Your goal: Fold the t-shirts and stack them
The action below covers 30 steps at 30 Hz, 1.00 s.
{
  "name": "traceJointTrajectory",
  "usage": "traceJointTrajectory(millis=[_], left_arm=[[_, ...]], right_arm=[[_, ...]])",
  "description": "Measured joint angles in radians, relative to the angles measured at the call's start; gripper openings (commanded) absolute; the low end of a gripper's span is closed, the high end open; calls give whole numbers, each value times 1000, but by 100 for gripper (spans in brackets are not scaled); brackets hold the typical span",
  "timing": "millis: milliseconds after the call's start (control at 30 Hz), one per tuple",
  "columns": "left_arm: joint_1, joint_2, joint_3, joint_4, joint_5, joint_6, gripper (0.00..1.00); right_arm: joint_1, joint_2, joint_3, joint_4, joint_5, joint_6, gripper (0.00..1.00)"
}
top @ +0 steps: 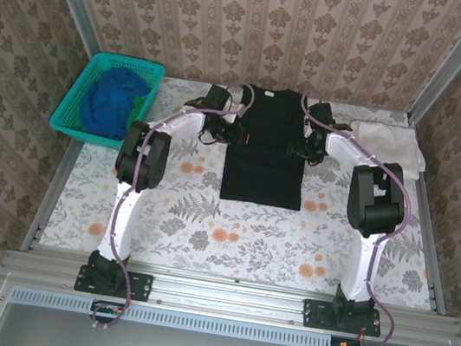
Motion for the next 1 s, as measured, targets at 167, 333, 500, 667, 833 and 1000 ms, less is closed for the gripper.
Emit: traceJointTrajectory(millis=[167, 333, 500, 667, 833, 1000], left_arm=[[-8, -19, -19, 67, -19, -1, 34], [-42, -224, -348, 161, -60, -8, 38], [-126, -578, -857, 291, -159, -77, 63], [-175, -715, -1073, 335, -240, -163, 68], [-192, -707, -1108, 414, -276, -232, 66], [-192, -693, -1107, 425, -303, -276, 54]], right_arm=[[53, -177, -192, 67, 3, 17, 46], [155, -269, -391, 126, 30, 47, 51], [159, -399, -576, 92, 83, 84, 62], [147, -545, -643, 97, 115, 100, 61], [135, -536, -729, 157, 84, 111, 60], [120, -463, -748, 215, 48, 133, 59]])
